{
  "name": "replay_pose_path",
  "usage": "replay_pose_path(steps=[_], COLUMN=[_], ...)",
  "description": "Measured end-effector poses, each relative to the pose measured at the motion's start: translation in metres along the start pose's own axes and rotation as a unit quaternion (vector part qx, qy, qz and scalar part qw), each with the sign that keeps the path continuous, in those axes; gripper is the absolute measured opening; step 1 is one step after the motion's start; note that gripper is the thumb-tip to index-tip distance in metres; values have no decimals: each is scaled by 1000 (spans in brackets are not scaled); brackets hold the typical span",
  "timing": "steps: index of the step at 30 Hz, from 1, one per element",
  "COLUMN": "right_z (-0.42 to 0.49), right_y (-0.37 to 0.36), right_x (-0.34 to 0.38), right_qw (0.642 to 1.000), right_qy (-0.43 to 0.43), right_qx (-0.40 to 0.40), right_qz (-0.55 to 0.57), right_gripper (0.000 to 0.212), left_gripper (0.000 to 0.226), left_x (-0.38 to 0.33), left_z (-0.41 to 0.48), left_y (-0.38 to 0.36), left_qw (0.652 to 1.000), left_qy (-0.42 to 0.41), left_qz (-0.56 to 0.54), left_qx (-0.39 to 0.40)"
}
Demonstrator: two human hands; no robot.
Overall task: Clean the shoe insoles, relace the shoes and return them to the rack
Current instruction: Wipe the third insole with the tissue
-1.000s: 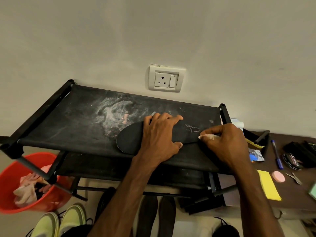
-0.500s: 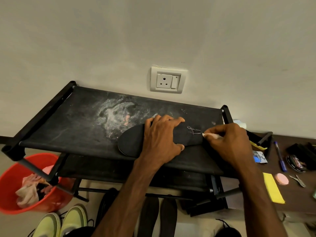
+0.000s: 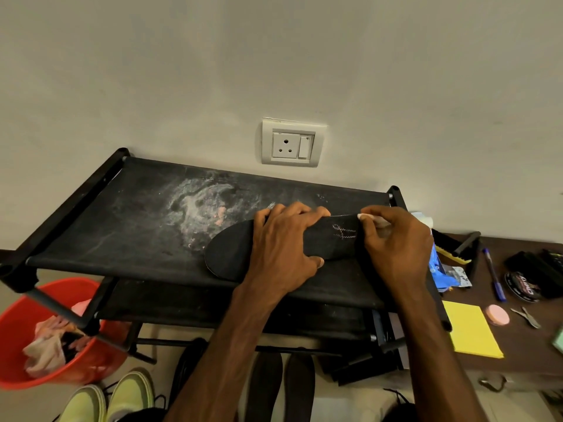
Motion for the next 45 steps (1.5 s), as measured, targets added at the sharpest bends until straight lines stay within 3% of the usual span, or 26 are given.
replay_pose_path(steps=[4,13,22,25,30,38,45], right_z=[-3,-2,-2,-3,0,9,9], right_y=[-1,13,-6,-9,-2,-19,-14], right_x=[-4,-1,1,-1,-6,3,1], right_qw=[999,974,994,990,986,984,944], right_qy=[9,9,-24,-33,-5,-17,-26], right_qx=[28,224,109,139,164,172,309], right_qz=[15,-28,3,1,-22,-36,-109], right_gripper=[9,9,10,11,11,10,12], left_gripper=[76,78,80,79,83,72,75], left_x=[0,1,13,17,8,-1,0], left_z=[1,2,5,2,-2,0,-1], left_y=[-1,-3,-9,-13,-18,-25,-26], left_qw=[1000,1000,997,994,998,998,998], left_qy=[1,11,30,48,36,26,33], left_qz=[-3,-3,3,-3,5,-26,-18], left_qx=[-2,11,71,98,42,53,53])
Point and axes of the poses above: each hand's wrist, its own z-axis towards the middle knuckle, its own y-axis out of the back of the hand, x = y × z, the point moved 3 cm from there along z, towards the middle knuckle, and after that the axes turned 13 degrees about -x, right-handed, at the moved point
